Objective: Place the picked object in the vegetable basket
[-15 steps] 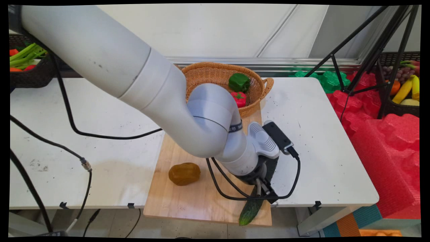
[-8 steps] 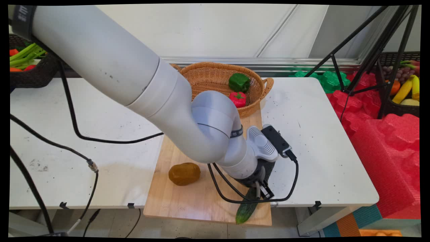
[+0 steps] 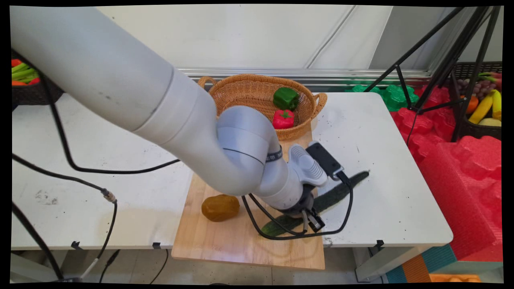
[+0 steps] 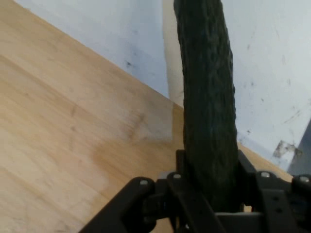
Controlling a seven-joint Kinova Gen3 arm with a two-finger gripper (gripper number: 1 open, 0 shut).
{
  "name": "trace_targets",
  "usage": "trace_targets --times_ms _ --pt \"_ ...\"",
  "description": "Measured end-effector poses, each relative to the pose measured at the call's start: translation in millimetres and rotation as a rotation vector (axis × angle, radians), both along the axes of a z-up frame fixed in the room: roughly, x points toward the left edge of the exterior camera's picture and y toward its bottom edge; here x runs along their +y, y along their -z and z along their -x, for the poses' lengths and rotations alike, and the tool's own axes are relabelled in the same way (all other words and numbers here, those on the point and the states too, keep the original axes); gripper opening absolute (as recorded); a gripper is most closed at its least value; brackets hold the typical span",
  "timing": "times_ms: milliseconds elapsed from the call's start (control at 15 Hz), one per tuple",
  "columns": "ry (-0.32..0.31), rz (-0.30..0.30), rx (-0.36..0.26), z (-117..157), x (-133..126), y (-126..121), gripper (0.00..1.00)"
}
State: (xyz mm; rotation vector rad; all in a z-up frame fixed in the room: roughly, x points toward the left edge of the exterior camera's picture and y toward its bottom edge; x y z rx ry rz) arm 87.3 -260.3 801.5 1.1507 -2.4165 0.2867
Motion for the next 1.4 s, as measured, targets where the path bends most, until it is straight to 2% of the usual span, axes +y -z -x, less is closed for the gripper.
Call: trace_targets --times_ms 333,667,933,1200,1400 --pt "-0.007 0.087 0.026 -15.1 -5.2 -38.1 0.0" --pt "0.006 0.191 0.058 -36.5 -22.6 -90.7 0.0" --pt "0.009 0.28 0.078 -57.5 -42.2 -133.2 0.0" --pt "-0.009 0.361 0.076 -85.3 -68.6 -162.8 0.0" --pt "-0.038 0.412 0.058 -112.6 -95.0 -174.3 0.0"
